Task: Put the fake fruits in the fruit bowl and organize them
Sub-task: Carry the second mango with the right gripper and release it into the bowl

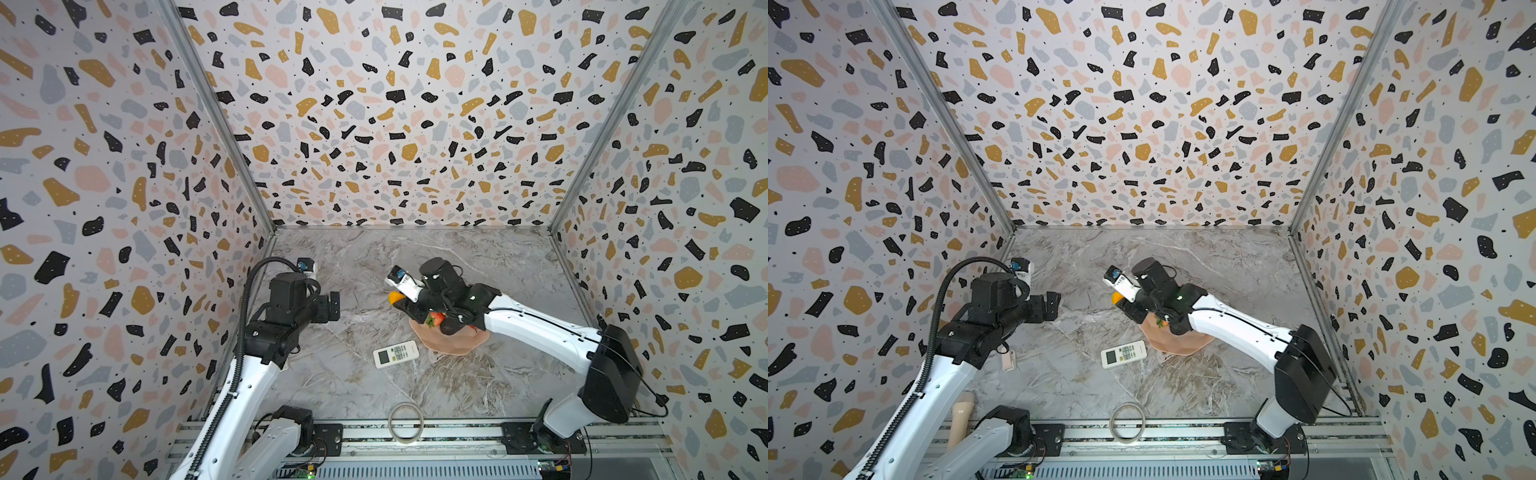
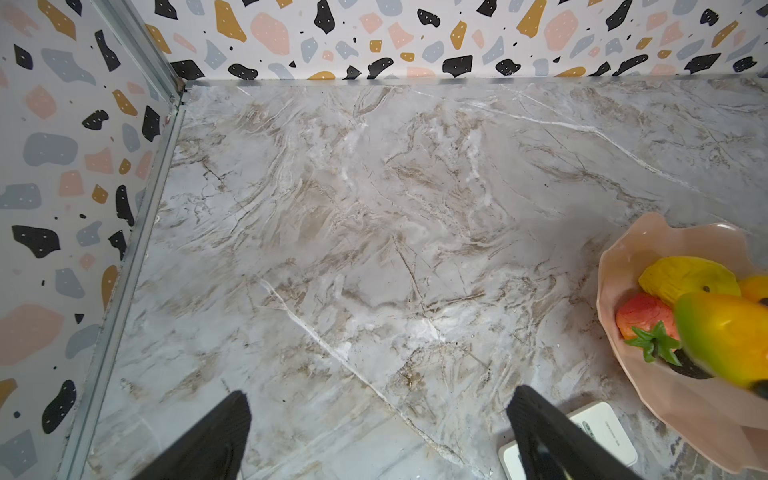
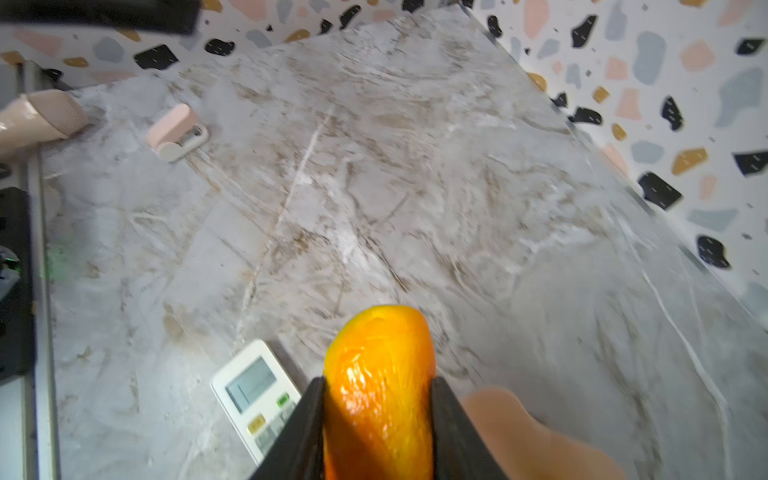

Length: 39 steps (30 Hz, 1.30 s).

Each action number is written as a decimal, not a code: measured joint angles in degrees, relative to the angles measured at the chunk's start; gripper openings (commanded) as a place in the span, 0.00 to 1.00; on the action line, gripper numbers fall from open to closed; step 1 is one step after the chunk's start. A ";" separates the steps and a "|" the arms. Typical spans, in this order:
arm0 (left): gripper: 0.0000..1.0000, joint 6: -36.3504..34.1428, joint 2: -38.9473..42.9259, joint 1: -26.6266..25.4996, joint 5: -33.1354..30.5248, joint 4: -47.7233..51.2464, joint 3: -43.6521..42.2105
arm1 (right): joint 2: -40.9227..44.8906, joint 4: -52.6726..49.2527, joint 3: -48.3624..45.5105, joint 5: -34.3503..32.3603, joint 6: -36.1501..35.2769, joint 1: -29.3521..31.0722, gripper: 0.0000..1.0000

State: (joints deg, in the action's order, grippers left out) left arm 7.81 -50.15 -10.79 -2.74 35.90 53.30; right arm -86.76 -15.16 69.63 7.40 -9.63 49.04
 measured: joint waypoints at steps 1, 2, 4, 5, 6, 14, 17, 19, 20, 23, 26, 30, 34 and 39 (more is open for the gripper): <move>1.00 0.15 0.00 0.00 0.20 -0.02 0.00 | 1.44 -0.44 -1.77 -0.44 0.13 -0.90 0.15; 0.99 0.33 0.00 0.00 0.35 -0.04 0.00 | 3.04 -1.22 -4.09 -0.85 0.37 -1.95 0.15; 0.99 0.37 0.00 0.00 0.46 -0.09 0.00 | 5.05 -2.43 -7.69 -1.29 0.74 -3.23 0.15; 1.00 0.39 0.00 0.00 0.55 -0.09 0.00 | 5.68 -2.89 -9.31 -1.42 1.03 -3.63 0.15; 1.00 0.39 -0.02 0.00 0.59 -0.11 0.00 | 6.01 -3.39 -10.51 -1.42 1.27 -3.87 0.15; 0.99 0.39 -0.37 0.00 0.79 -0.26 0.00 | 4.50 -3.89 -15.45 -0.09 2.49 -4.07 0.15; 1.00 0.39 -0.37 0.00 0.79 -0.26 0.00 | 3.28 -2.91 -16.11 0.35 2.75 -4.09 0.15; 1.00 0.39 -0.37 0.00 0.79 -0.26 -0.02 | 2.36 -2.21 -16.41 0.57 2.95 -4.11 0.15; 1.00 0.39 -0.37 0.00 0.79 -0.26 0.00 | 2.03 -1.95 -16.44 0.63 2.97 -4.17 0.16; 1.00 0.39 -0.37 0.00 0.76 -0.26 0.00 | 1.03 -1.07 -16.46 0.85 3.13 -4.24 0.22; 1.00 0.39 -0.37 0.00 0.76 -0.26 0.00 | 0.76 -0.63 -16.48 0.90 3.15 -4.35 0.29; 1.00 0.39 -0.37 0.00 0.76 -0.26 0.00 | 0.76 -0.55 -16.48 0.90 3.15 -4.59 0.38; 1.00 0.39 -0.37 0.00 0.76 -0.31 0.00 | 0.76 -0.46 -16.55 0.72 3.21 -4.85 0.49; 1.00 0.39 -0.39 0.00 0.76 -0.39 0.00 | 0.83 -0.57 -16.55 0.50 3.26 -4.94 0.59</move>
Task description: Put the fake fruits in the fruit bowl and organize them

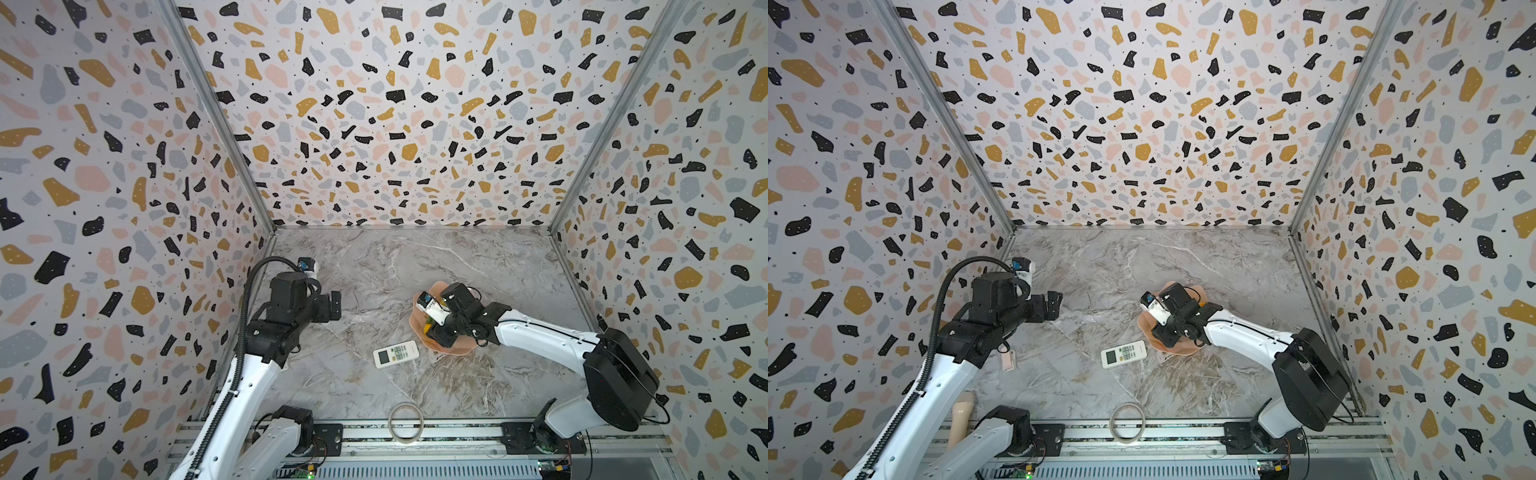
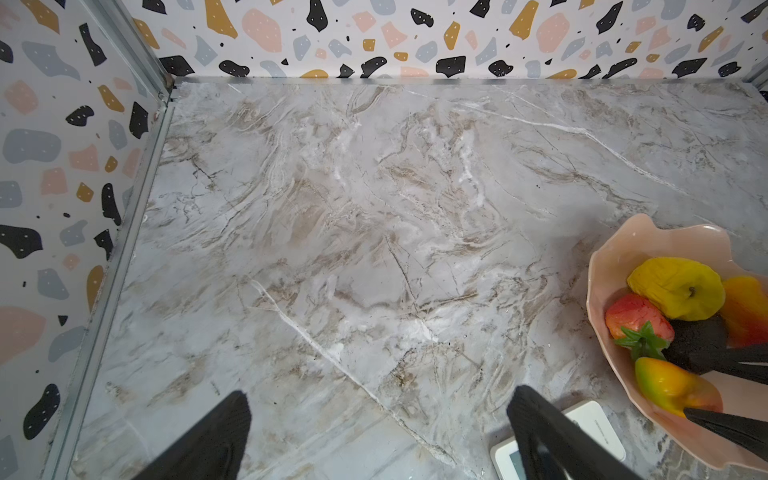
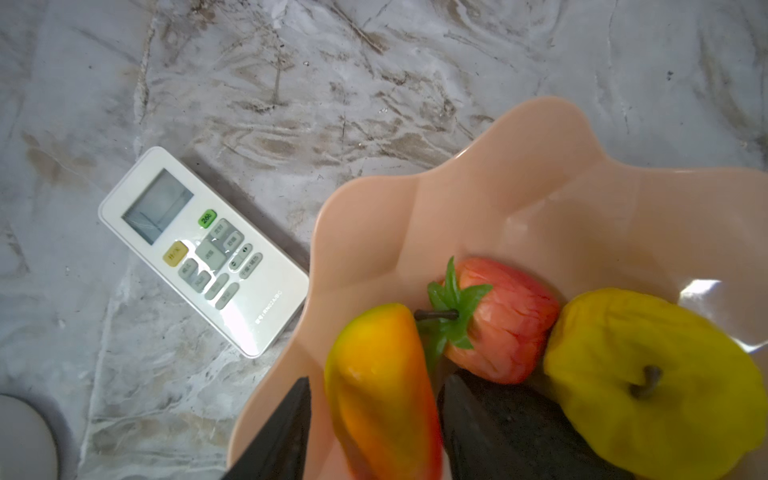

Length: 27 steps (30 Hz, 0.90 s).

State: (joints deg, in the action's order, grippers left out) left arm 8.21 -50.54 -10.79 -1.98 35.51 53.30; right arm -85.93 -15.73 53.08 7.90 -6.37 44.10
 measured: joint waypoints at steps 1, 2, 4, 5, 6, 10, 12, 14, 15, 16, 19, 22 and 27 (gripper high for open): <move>1.00 0.00 0.00 0.00 0.02 0.00 0.00 | 0.04 -0.09 0.00 -0.04 0.00 0.00 0.61; 1.00 0.00 0.00 0.00 0.00 -0.02 0.00 | 0.11 -0.17 0.00 -0.11 0.00 0.00 0.62; 1.00 0.00 0.00 0.00 0.00 -0.02 0.00 | 0.42 -0.28 0.00 -0.44 0.02 0.00 0.66; 1.00 -0.02 0.00 0.00 0.00 -0.02 0.00 | 0.61 -0.37 0.00 -0.70 0.07 0.00 0.67; 0.99 0.00 0.00 0.00 0.02 -0.02 0.00 | 0.96 -0.55 0.00 -0.98 0.07 0.00 0.70; 1.00 0.00 -0.07 0.00 0.00 -0.20 -0.02 | 3.93 -1.16 0.00 -2.38 0.17 -0.46 0.95; 1.00 0.00 -0.28 0.00 0.00 -0.87 0.00 | 6.73 -0.92 -0.31 -2.75 0.55 -1.55 0.99; 0.99 0.09 -0.59 0.00 0.02 -2.05 -0.02 | 10.80 0.26 -1.33 -3.17 1.38 -3.72 0.99; 1.00 0.20 -0.68 0.00 0.04 -2.73 -0.02 | 13.62 1.40 -2.21 -3.50 2.16 -5.75 0.99; 1.00 0.44 -0.68 0.00 0.04 -3.82 -0.13 | 16.17 2.60 -3.02 -3.89 3.02 -8.00 0.99; 1.00 1.57 -0.52 0.00 -0.02 -8.37 -1.01 | 22.73 7.28 -5.73 -5.88 6.49 -15.85 0.99; 0.99 3.08 0.04 -0.02 -1.68 -14.97 -3.93 | 28.20 13.20 -9.81 -8.26 10.73 -25.77 0.99; 0.99 4.55 0.87 -0.02 -8.07 -28.24 -12.74 | 30.91 25.49 -19.39 -14.99 15.17 -37.75 0.99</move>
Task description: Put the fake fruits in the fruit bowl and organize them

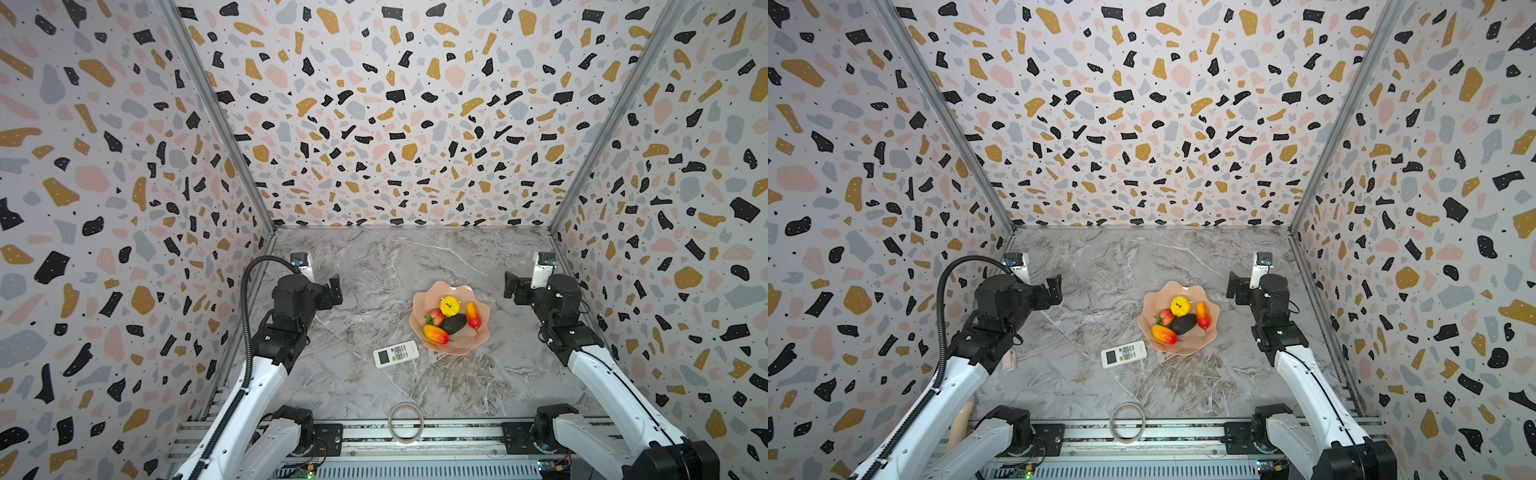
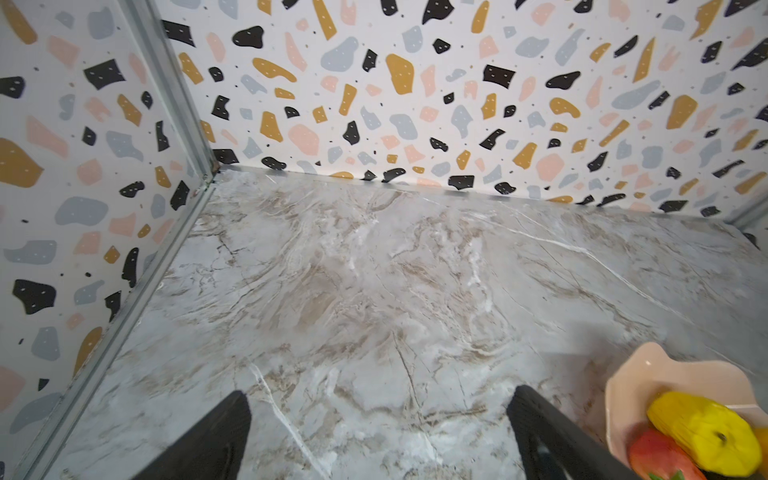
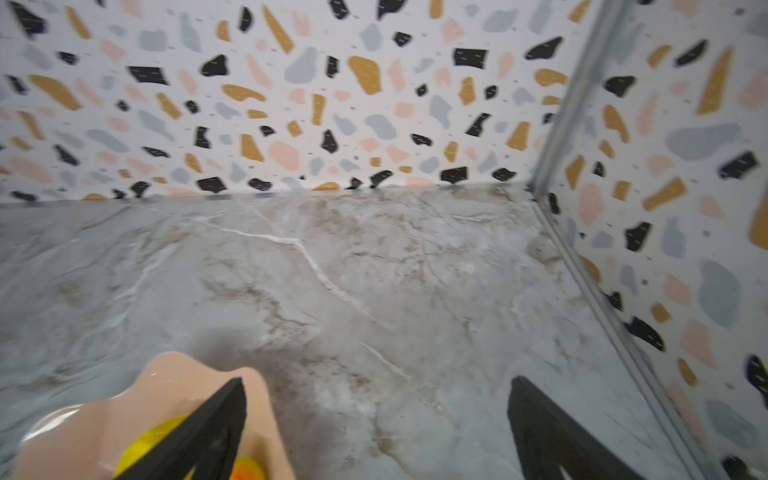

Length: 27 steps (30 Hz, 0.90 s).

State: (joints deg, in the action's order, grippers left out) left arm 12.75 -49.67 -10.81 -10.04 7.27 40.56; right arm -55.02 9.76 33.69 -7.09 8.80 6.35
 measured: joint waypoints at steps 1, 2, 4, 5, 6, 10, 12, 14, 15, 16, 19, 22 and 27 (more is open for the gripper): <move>0.99 0.02 0.00 0.00 -1.49 -2.56 -1.92 | -0.20 2.16 -1.86 -1.20 0.15 -0.87 0.99; 1.00 -0.04 -0.02 -0.02 -3.26 -5.29 -4.09 | -0.57 5.51 -4.59 -2.97 0.28 -1.77 0.99; 0.99 -0.31 -0.33 -0.13 -6.93 -10.71 -8.04 | -1.64 11.87 -9.57 -5.55 0.07 -2.40 0.99; 1.00 -0.63 -0.76 -0.13 -9.09 -14.01 -10.21 | -2.56 15.41 -12.22 -7.08 -0.15 -2.54 0.99; 1.00 -1.16 -1.49 -0.13 -11.32 -17.11 -12.17 | -3.72 18.62 -14.49 -7.82 -0.42 -2.56 0.99; 0.99 -3.15 -5.99 0.42 -16.96 -27.61 -17.42 | -10.12 30.14 -20.15 -8.96 -1.62 -2.56 0.99; 1.00 -4.31 -8.57 1.22 -17.99 -32.41 -19.21 | -13.42 34.97 -21.35 -8.79 -2.19 -2.56 0.99; 0.99 -5.57 -11.39 2.34 -18.58 -37.59 -20.98 | -17.18 40.57 -22.12 -8.46 -2.54 -2.56 0.99; 0.99 -6.14 -12.61 2.84 -18.60 -40.00 -21.84 | -18.78 43.17 -22.49 -8.15 -2.71 -2.56 0.99; 0.99 -6.56 -14.01 3.41 -18.53 -42.97 -22.97 | -20.48 45.90 -22.95 -7.78 -2.91 -2.54 0.99; 1.00 -7.08 -18.08 5.14 -17.25 -48.68 -25.11 | -25.40 51.63 -23.30 -6.97 -3.82 -2.43 0.99; 1.00 -7.67 -23.04 5.92 -15.43 -53.33 -25.24 | -28.20 52.17 -21.75 -6.21 -4.98 -1.68 0.99; 0.99 -8.39 -30.29 5.95 -12.52 -65.72 -30.67 | -30.18 58.36 -21.64 -4.79 -6.80 -0.37 0.99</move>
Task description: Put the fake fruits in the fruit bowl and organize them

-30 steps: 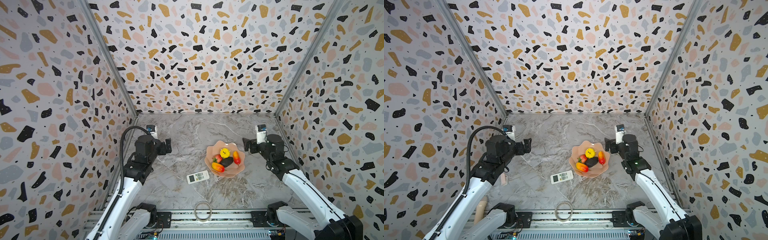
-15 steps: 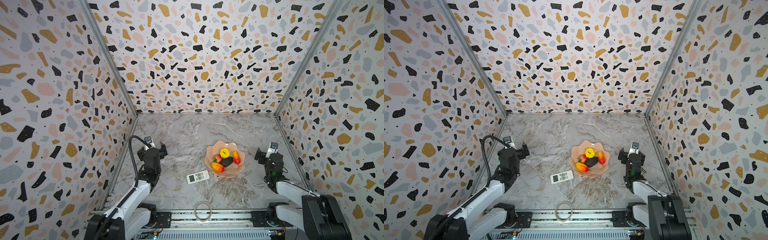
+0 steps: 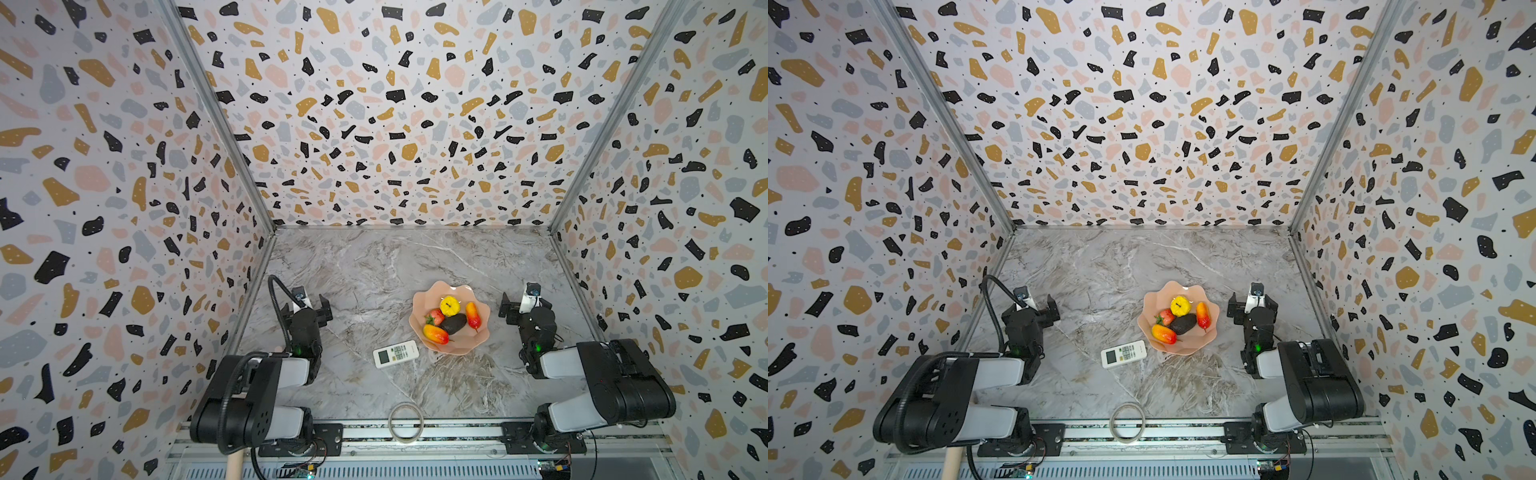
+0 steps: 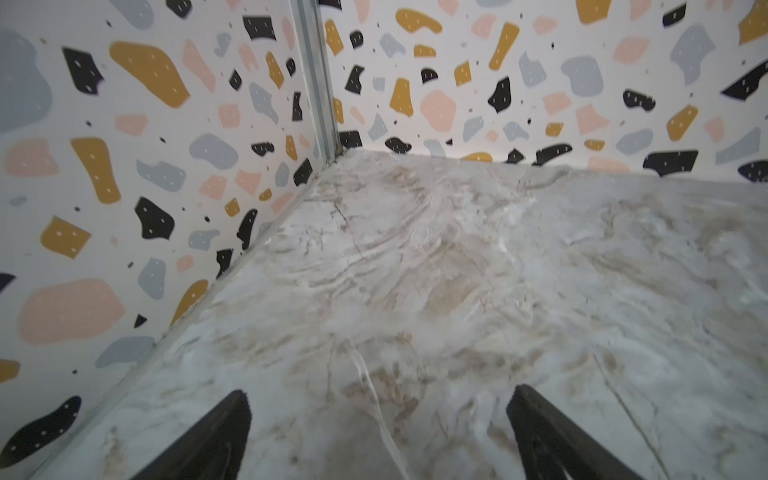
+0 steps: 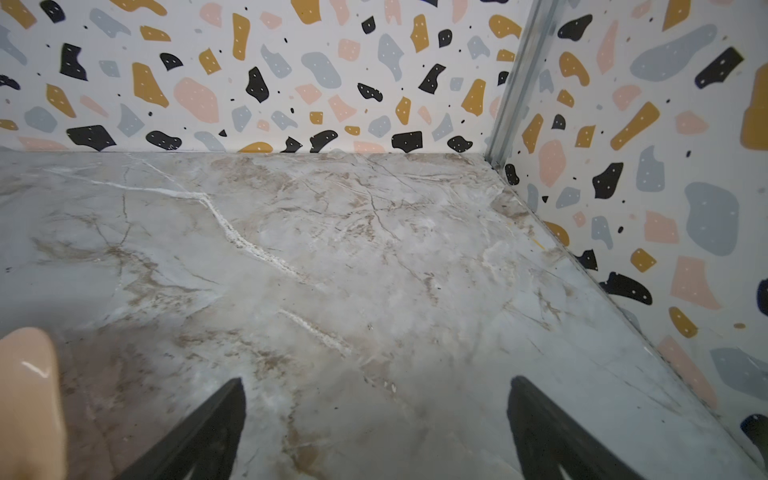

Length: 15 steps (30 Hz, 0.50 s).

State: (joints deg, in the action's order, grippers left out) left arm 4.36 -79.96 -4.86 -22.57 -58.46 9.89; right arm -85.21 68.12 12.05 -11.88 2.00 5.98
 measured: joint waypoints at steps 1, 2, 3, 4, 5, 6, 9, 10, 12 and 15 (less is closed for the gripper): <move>0.99 -0.33 -0.31 0.00 0.52 -0.24 -0.48 | -0.57 0.87 -0.20 0.15 -0.17 -0.02 0.99; 0.99 -0.52 -0.59 0.00 0.94 -1.05 -0.59 | -0.83 0.94 -0.28 0.39 -0.35 -0.02 0.99; 0.99 -0.61 -0.68 0.00 1.22 -1.95 -0.57 | -0.94 1.11 -0.35 0.52 -0.42 -0.02 0.99; 1.00 -0.74 -0.61 0.00 1.53 -2.73 -0.50 | -0.98 1.53 -0.44 0.70 -0.59 -0.02 0.99; 1.00 -0.79 -0.57 0.00 1.73 -3.50 -0.50 | -0.98 1.92 -0.46 0.76 -0.61 -0.02 0.99; 1.00 -0.81 -0.52 0.00 1.84 -4.00 -0.50 | -0.98 2.29 -0.48 0.81 -0.66 -0.02 0.99; 1.00 -0.81 -0.46 0.00 2.21 -5.03 -0.50 | -0.98 3.10 -0.55 0.92 -0.87 -0.02 0.99; 1.00 -0.81 -0.44 0.00 2.27 -5.20 -0.50 | -0.98 3.23 -0.57 0.92 -0.87 -0.02 0.99; 1.00 -0.81 -0.44 0.00 2.40 -5.49 -0.50 | -0.98 3.50 -0.61 0.94 -0.94 -0.02 0.99; 1.00 -0.81 -0.42 0.00 2.49 -5.97 -0.50 | -0.98 3.50 -0.63 0.92 -1.01 -0.02 0.99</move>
State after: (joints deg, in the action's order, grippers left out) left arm 3.55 -80.38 -4.86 -20.08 -64.42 9.39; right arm -86.19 71.61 11.42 -10.96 0.99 5.96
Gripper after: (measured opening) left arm 0.995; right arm 0.990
